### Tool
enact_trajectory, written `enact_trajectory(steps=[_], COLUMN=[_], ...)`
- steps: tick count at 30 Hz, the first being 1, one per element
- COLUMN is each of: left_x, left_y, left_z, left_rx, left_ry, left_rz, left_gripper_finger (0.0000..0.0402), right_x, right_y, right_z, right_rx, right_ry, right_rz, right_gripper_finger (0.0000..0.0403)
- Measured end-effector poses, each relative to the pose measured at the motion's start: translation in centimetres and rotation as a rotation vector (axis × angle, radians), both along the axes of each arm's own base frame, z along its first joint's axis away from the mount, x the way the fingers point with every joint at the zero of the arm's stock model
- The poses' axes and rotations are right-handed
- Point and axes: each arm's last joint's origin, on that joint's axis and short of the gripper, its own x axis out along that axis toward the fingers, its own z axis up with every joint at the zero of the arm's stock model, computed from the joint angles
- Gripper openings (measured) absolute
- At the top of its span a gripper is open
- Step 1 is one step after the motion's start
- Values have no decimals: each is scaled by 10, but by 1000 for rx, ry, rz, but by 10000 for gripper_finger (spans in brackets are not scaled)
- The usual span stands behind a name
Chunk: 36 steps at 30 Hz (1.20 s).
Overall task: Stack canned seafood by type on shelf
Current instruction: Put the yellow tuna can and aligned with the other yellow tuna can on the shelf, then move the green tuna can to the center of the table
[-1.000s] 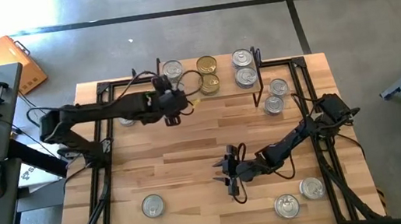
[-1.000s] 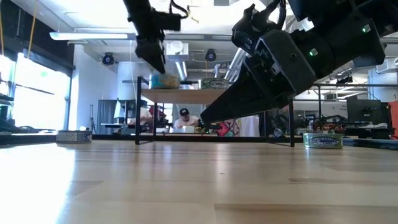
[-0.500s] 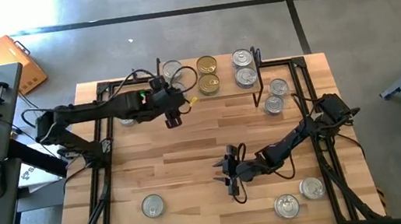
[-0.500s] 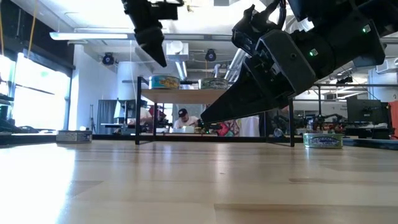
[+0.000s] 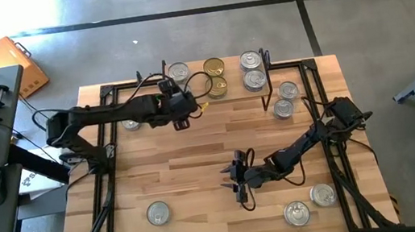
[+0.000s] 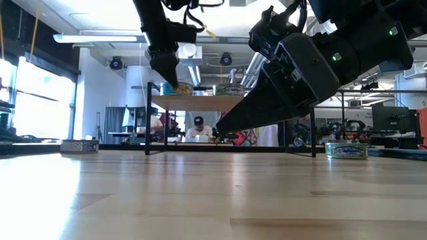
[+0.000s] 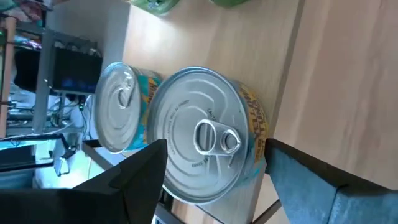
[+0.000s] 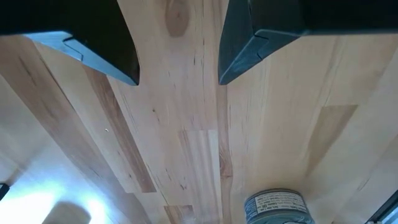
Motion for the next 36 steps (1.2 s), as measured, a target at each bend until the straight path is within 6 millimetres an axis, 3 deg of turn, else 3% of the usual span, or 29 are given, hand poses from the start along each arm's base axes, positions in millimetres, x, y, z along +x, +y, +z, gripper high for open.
enact_trajectory(steps=[6,9,13,17,21,25,30,34,36], left_x=[-7,-12,-15,-15,-22,-37,-62,-67,-66], left_y=[-10,-28,-77,-139,-196,-230,-235,-224,-220], left_z=[15,26,34,34,8,-35,-87,-99,-100], left_rx=[41,19,-36,-102,-141,-238,-336,-358,-352], left_ry=[-47,-144,-245,-384,-559,-847,-1091,-1192,-1201], left_rz=[-4,-4,-104,-241,-400,-503,-540,-489,-475], left_gripper_finger=[261,261,261,261,261,261,261,261,261], right_x=[0,-2,-12,-35,-66,-98,-139,-161,-167], right_y=[0,4,18,32,42,48,44,43,52], right_z=[0,0,5,39,79,112,133,129,120], right_rx=[0,-13,-86,-185,-252,-250,-82,206,361], right_ry=[0,-1,-7,-23,-66,-100,-6,212,346], right_rz=[0,11,1,-2,-31,20,114,139,123], right_gripper_finger=[210,210,210,210,210,210,210,210,207])
